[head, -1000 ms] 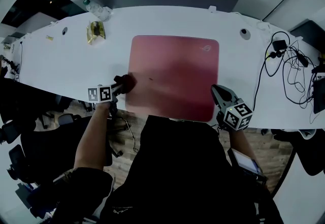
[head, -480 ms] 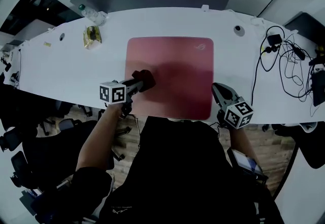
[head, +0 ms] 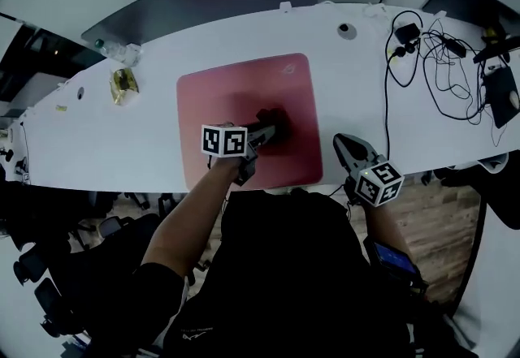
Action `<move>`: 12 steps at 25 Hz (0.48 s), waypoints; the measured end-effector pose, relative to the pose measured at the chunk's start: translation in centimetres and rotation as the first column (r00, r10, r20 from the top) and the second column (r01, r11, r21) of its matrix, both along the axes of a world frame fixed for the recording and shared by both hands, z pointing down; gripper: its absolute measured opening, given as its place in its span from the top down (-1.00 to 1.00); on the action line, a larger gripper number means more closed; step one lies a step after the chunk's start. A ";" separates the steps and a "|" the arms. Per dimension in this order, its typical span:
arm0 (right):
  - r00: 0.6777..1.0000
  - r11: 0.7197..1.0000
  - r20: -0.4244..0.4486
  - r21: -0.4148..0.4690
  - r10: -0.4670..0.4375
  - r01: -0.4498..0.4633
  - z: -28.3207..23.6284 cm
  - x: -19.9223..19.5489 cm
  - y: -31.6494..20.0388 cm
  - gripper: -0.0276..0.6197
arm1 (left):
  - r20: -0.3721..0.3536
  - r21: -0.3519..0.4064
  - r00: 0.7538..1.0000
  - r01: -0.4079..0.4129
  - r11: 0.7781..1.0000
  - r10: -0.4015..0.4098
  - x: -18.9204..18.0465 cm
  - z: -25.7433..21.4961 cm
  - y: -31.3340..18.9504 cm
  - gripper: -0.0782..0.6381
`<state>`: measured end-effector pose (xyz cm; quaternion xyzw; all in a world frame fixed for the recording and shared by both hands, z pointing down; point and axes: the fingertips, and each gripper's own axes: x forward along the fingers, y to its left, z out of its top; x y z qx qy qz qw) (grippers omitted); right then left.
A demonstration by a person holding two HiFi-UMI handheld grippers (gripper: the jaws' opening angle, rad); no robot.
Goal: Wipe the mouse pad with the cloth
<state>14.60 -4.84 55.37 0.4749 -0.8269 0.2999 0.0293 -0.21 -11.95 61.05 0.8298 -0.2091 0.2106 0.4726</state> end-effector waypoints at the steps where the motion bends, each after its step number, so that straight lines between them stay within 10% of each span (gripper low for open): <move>1: 1.000 1.000 -0.001 -0.001 0.010 -0.010 0.0 0.3 0.4 0.84 | -0.001 -0.012 1.000 -0.019 1.000 0.019 1.5 0.3 0.1 0.55; 12: 0.997 0.998 -0.022 -0.016 0.068 -0.069 -0.1 1.6 2.2 0.84 | 0.043 -0.045 0.988 -0.144 0.989 0.146 9.6 2.8 -0.3 0.55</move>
